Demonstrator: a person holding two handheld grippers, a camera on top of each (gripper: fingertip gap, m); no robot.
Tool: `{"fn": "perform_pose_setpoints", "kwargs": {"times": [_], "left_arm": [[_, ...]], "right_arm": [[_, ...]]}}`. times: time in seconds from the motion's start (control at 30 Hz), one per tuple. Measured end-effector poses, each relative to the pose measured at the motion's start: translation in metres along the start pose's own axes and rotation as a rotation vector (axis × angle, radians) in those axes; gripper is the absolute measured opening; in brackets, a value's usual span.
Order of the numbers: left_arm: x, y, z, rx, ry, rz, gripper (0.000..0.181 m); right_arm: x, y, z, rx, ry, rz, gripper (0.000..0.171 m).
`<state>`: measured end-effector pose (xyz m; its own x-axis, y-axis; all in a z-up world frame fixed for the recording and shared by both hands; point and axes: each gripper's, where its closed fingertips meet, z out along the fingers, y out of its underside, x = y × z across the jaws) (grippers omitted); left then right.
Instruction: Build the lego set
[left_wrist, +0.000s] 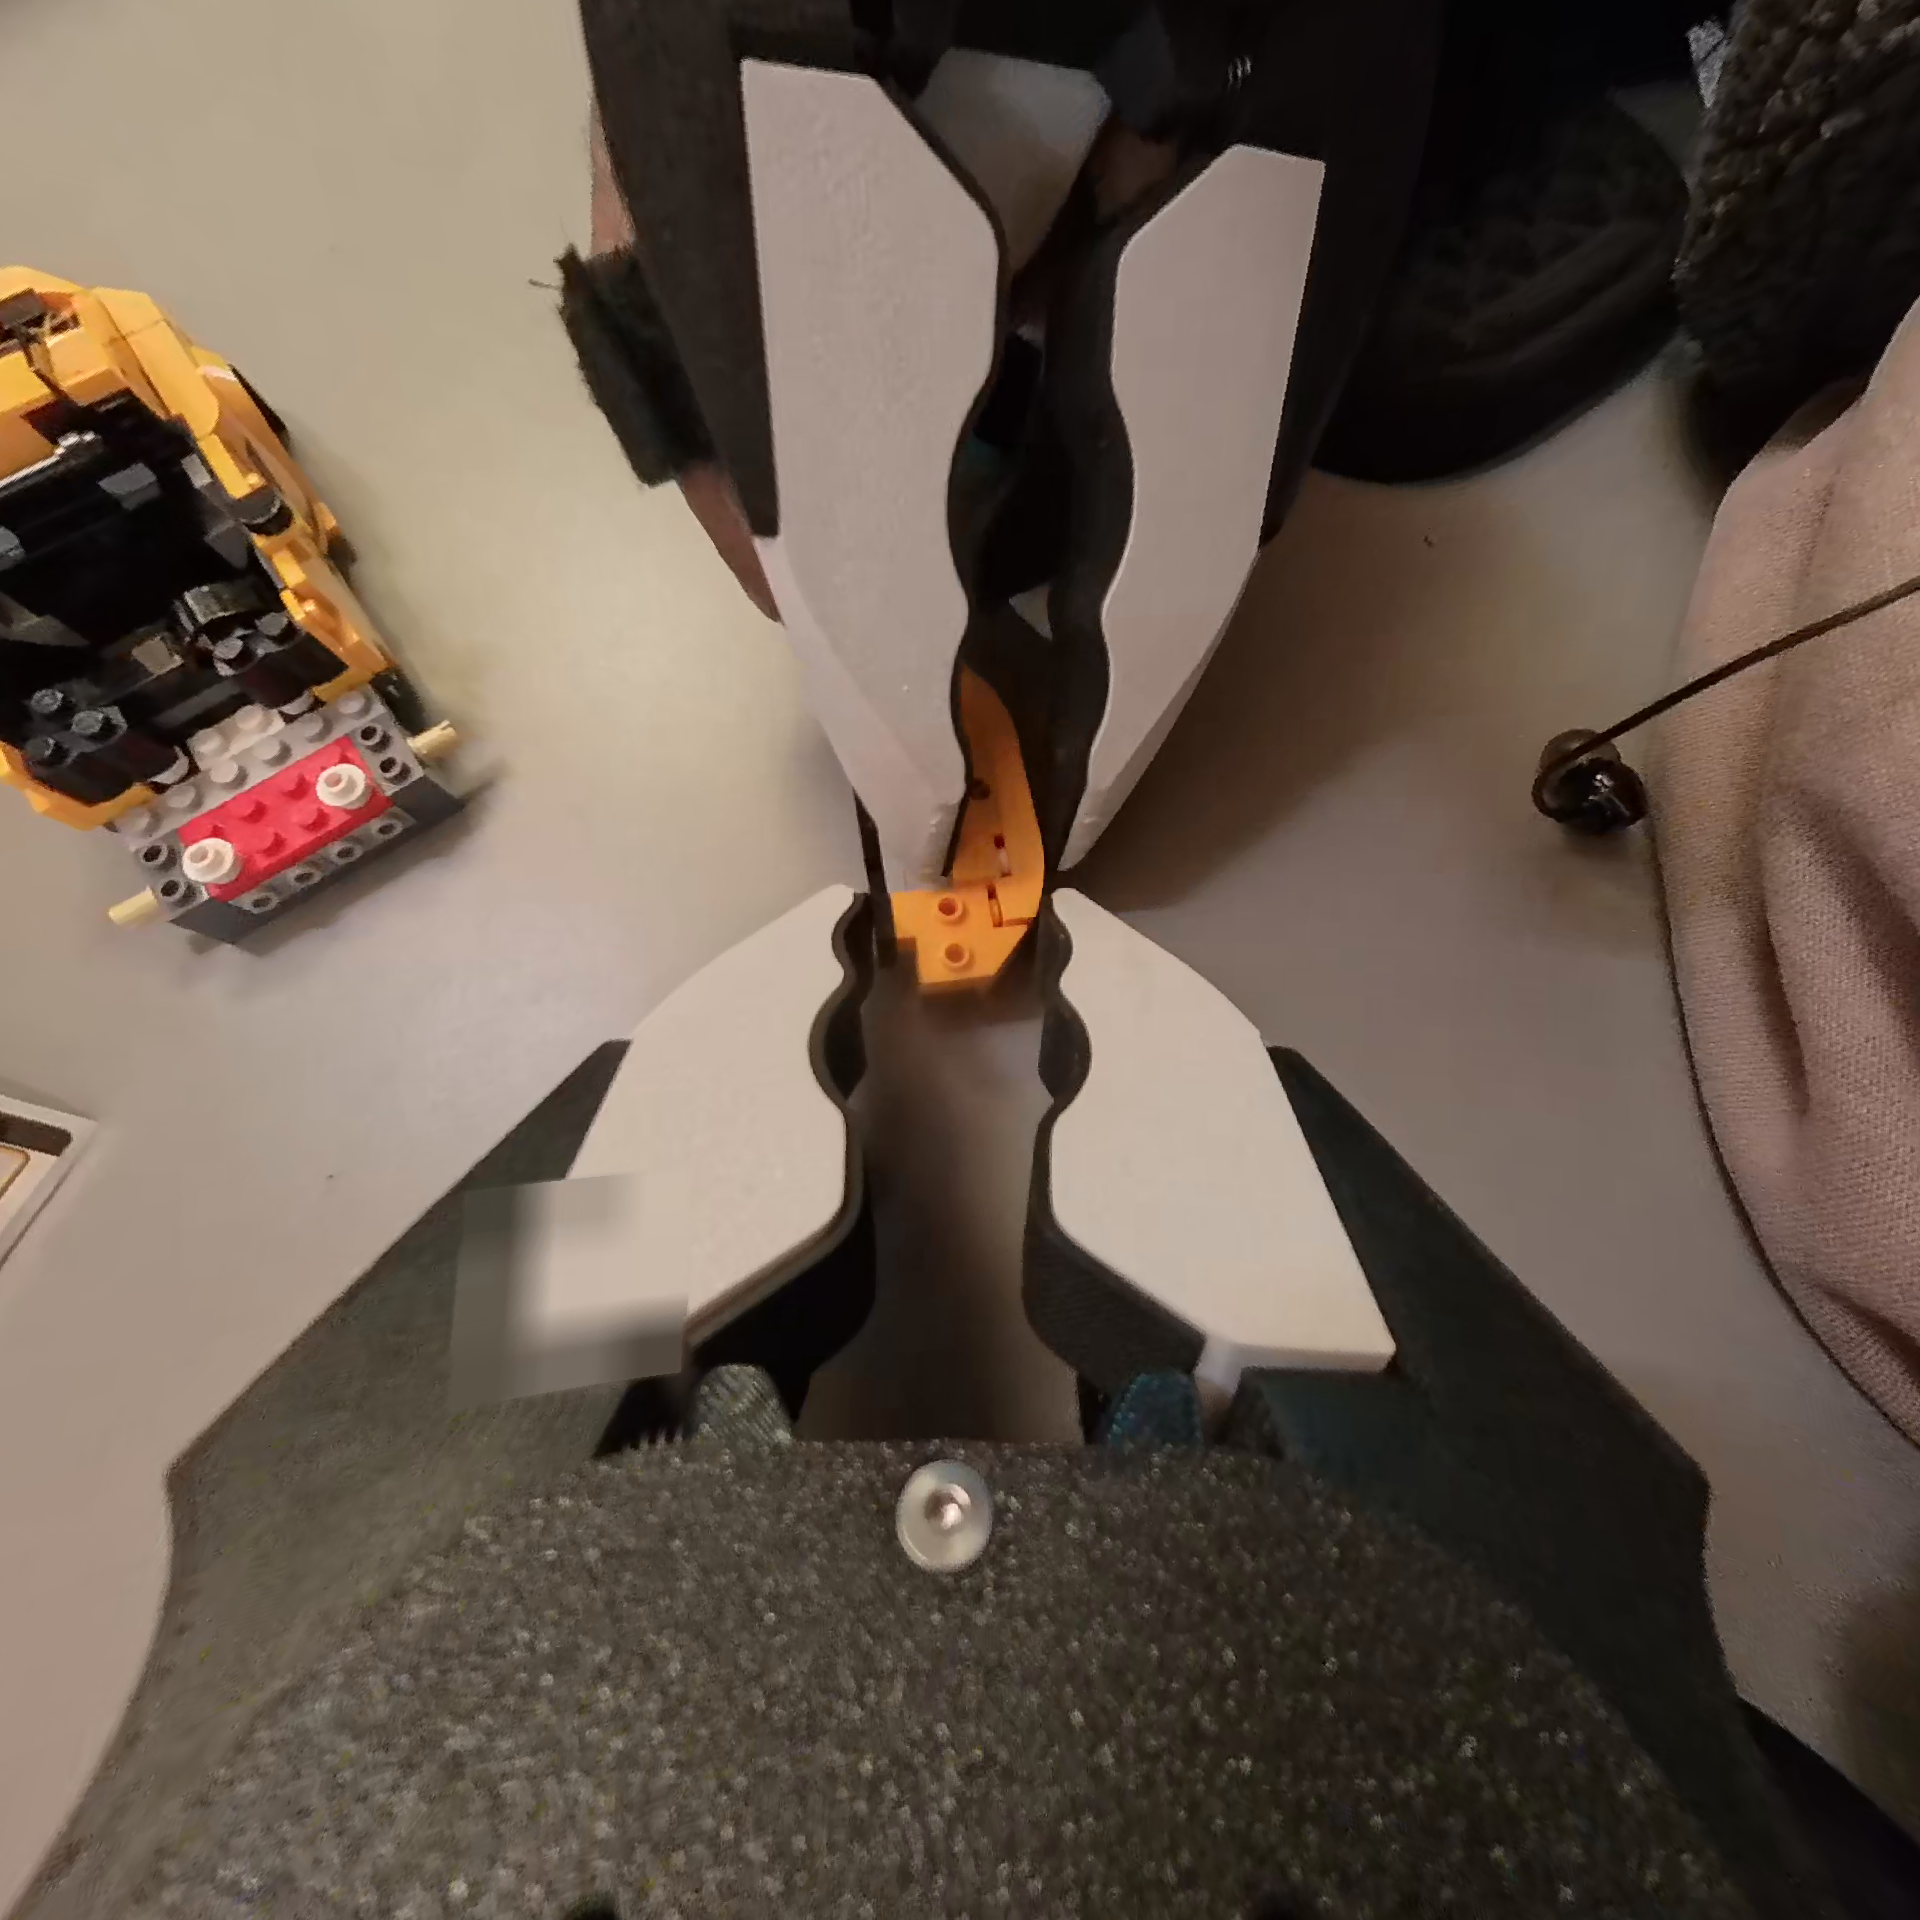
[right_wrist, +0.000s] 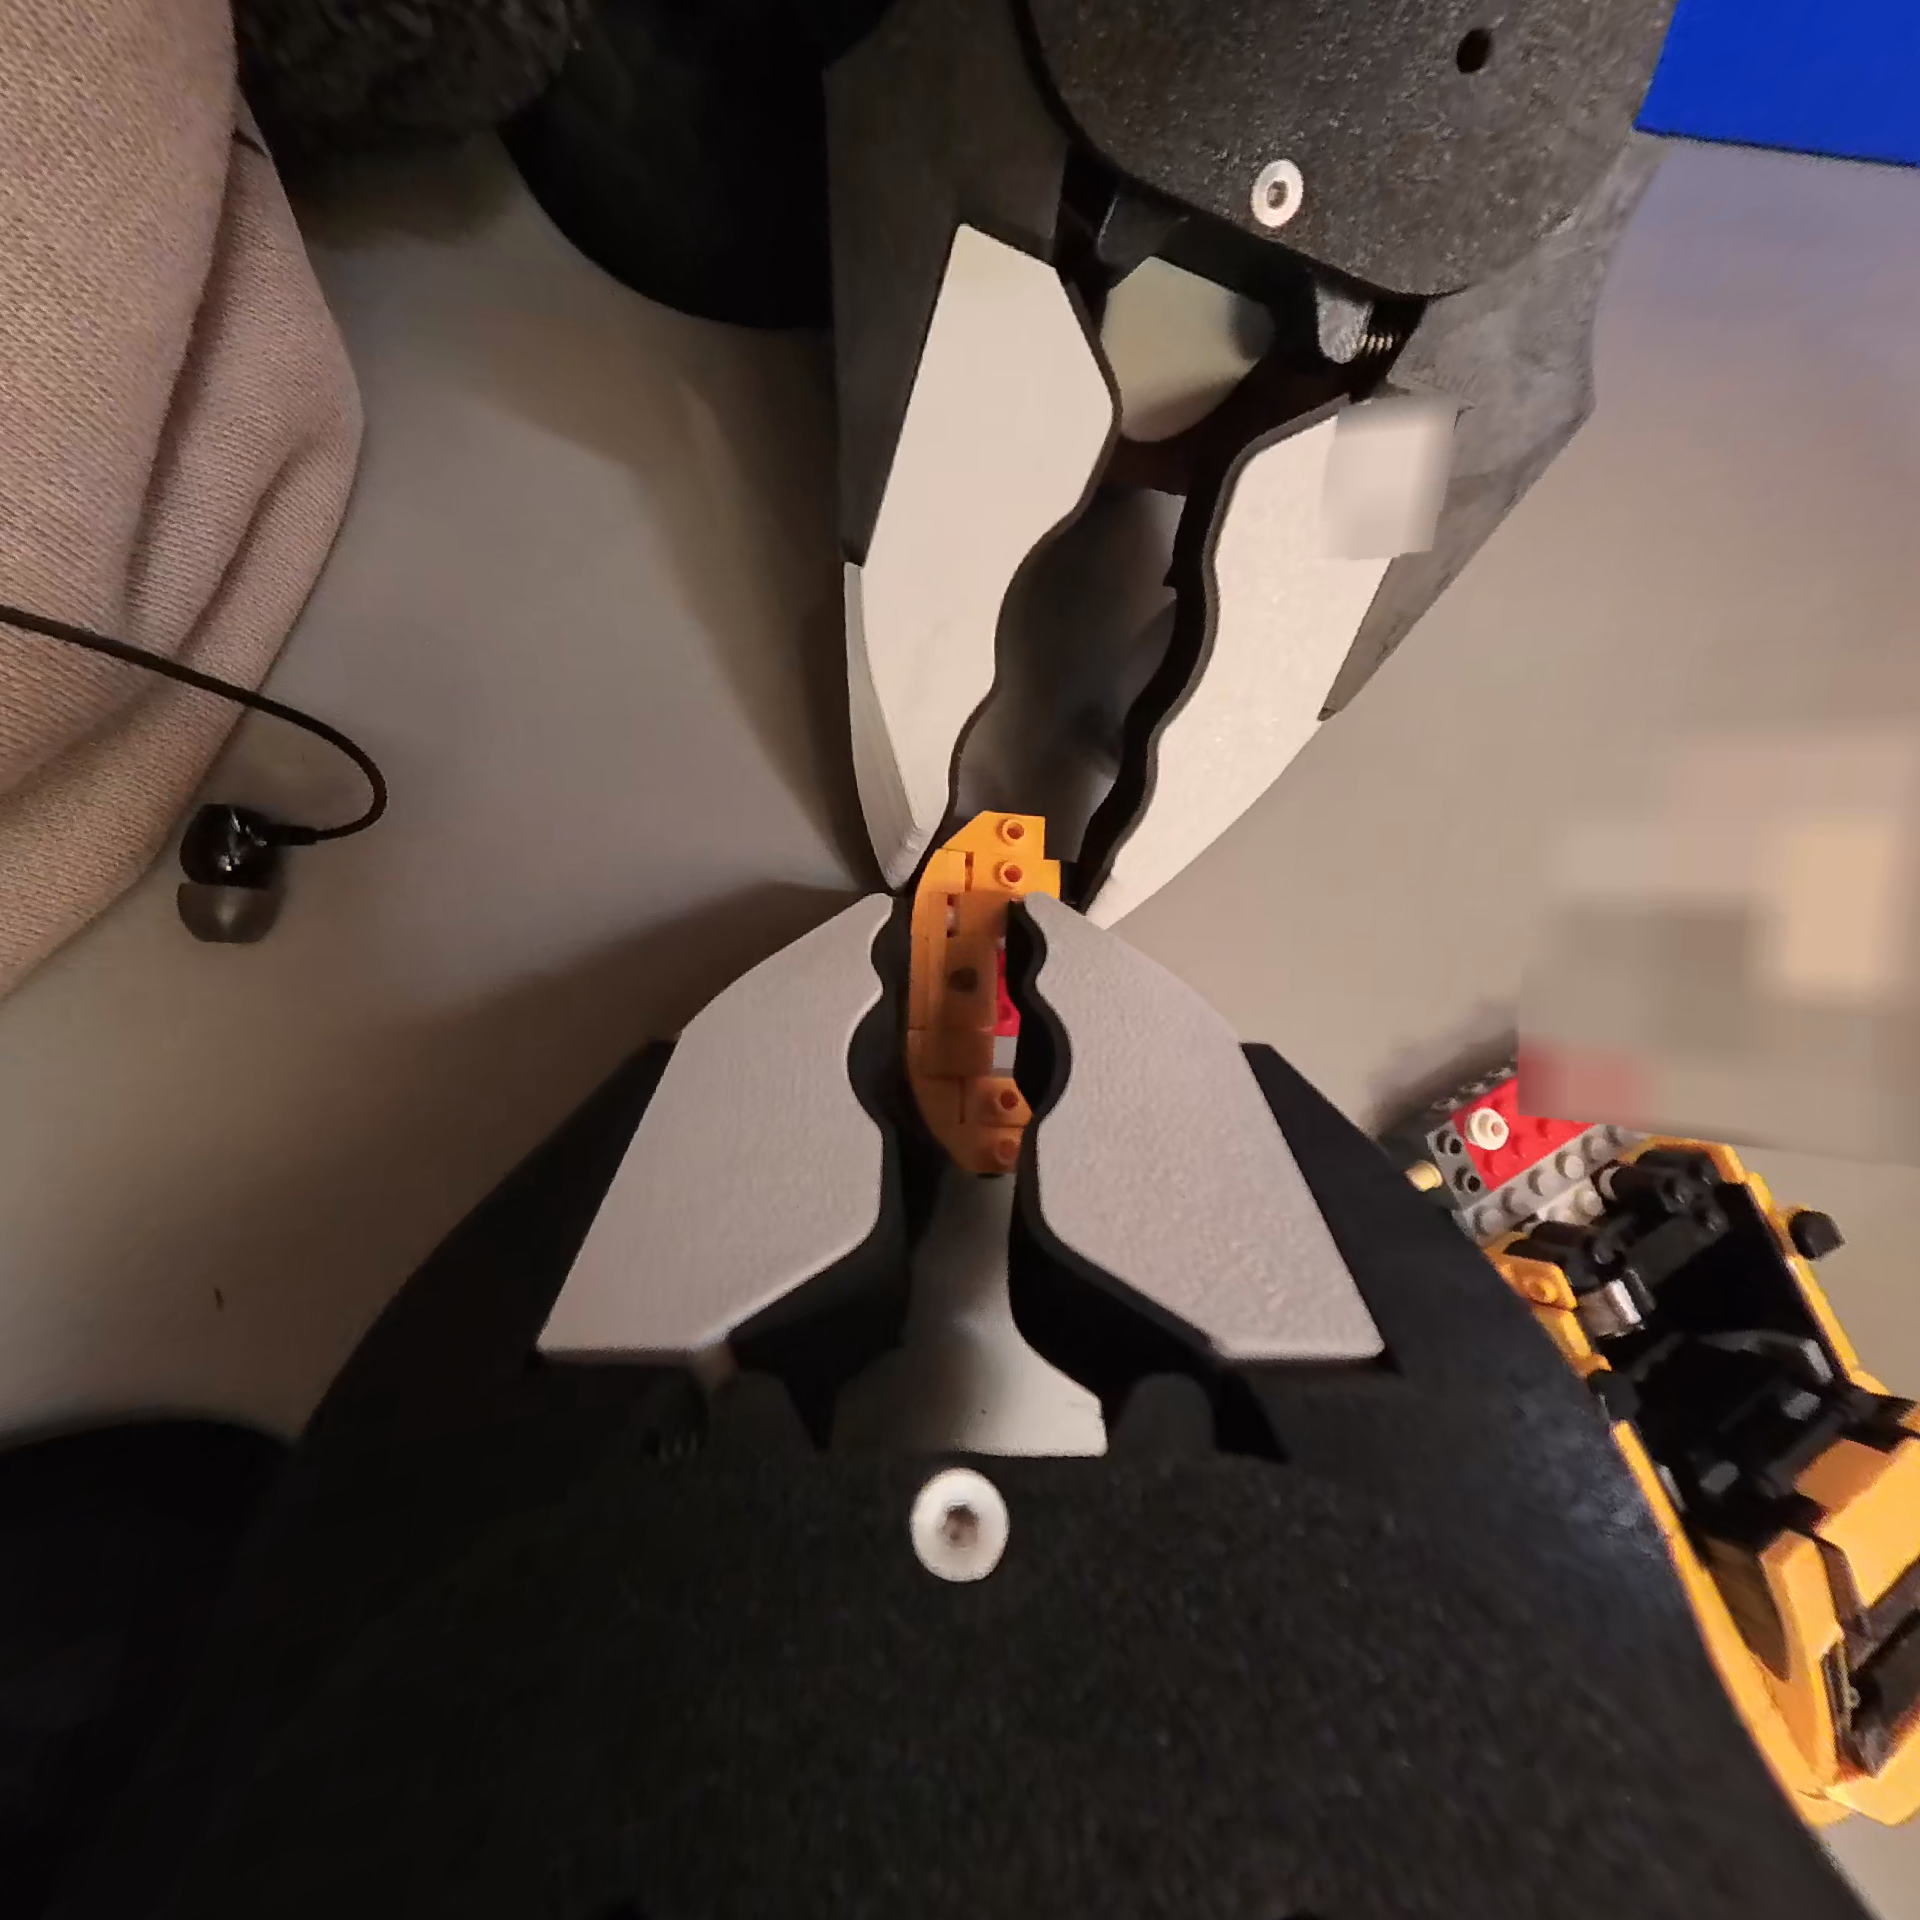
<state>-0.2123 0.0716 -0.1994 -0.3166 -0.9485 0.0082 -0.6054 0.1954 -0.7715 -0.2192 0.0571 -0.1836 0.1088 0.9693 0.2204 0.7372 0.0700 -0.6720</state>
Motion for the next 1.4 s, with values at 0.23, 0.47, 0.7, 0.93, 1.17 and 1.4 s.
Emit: {"fn": "perform_pose_setpoints", "kwargs": {"times": [0.23,0.47,0.7,0.93,1.17,1.4], "left_arm": [[0.000,0.001,0.000,-0.003,0.005,-0.003,0.031],[0.001,0.001,0.000,-0.008,0.007,0.004,0.031],[-0.001,0.002,0.001,-0.013,-0.007,0.013,0.029],[-0.002,0.002,0.002,-0.016,-0.011,0.011,0.029],[-0.003,0.004,0.003,-0.022,-0.019,0.015,0.029],[-0.003,0.005,0.003,-0.029,-0.028,0.032,0.029]], "right_arm": [[0.001,0.000,0.001,-0.001,0.005,-0.025,0.016],[0.004,0.001,0.004,0.003,-0.017,0.010,0.015],[0.009,0.005,0.006,-0.011,-0.045,0.063,0.016],[0.009,0.011,0.010,-0.127,-0.098,0.017,0.020],[0.007,0.012,0.008,-0.149,-0.144,0.018,0.018],[0.005,0.014,0.005,-0.121,-0.161,0.067,0.017]]}}
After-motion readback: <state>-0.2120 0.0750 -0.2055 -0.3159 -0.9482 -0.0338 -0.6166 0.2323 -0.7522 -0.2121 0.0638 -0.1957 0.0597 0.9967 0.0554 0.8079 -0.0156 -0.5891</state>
